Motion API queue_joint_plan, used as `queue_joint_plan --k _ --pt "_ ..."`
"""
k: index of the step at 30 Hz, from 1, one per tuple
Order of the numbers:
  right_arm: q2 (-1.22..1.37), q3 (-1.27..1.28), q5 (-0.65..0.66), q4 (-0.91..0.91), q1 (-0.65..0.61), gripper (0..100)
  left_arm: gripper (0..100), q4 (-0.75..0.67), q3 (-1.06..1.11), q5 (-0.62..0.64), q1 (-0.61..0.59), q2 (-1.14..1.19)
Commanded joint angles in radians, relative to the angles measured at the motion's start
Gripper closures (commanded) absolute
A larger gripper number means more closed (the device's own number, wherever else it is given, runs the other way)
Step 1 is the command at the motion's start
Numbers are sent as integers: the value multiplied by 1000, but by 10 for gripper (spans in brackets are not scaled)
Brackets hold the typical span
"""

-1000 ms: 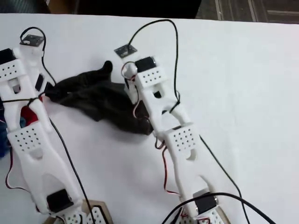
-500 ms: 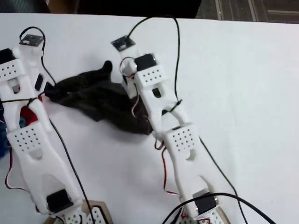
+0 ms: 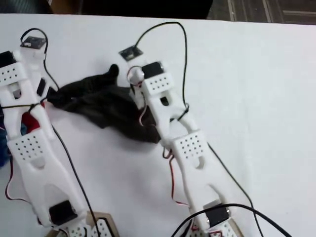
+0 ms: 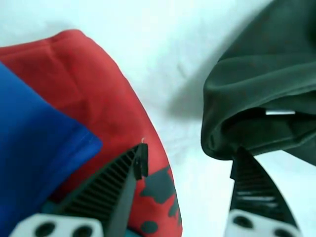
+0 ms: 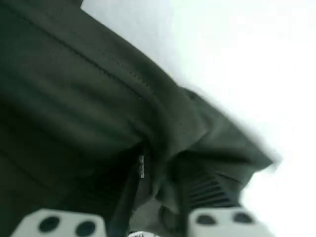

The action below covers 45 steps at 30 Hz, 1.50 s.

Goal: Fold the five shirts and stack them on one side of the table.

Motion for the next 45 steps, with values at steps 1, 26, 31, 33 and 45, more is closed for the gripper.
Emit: queue_joint_plan --k 1,26,31,33,45 --pt "-5 -100 -6 24 -2 980 710 17 -1 -2 6 -14" --pt "-1251 1043 347 13 291 978 710 21 94 64 118 -140" --pt "-1420 1478 454 -225 412 978 710 18 298 57 224 -327" --pt "-1432 1594 470 -312 463 978 710 15 340 57 273 -373" --pt "-1437 1720 465 -412 558 978 710 -92 302 63 572 -345"
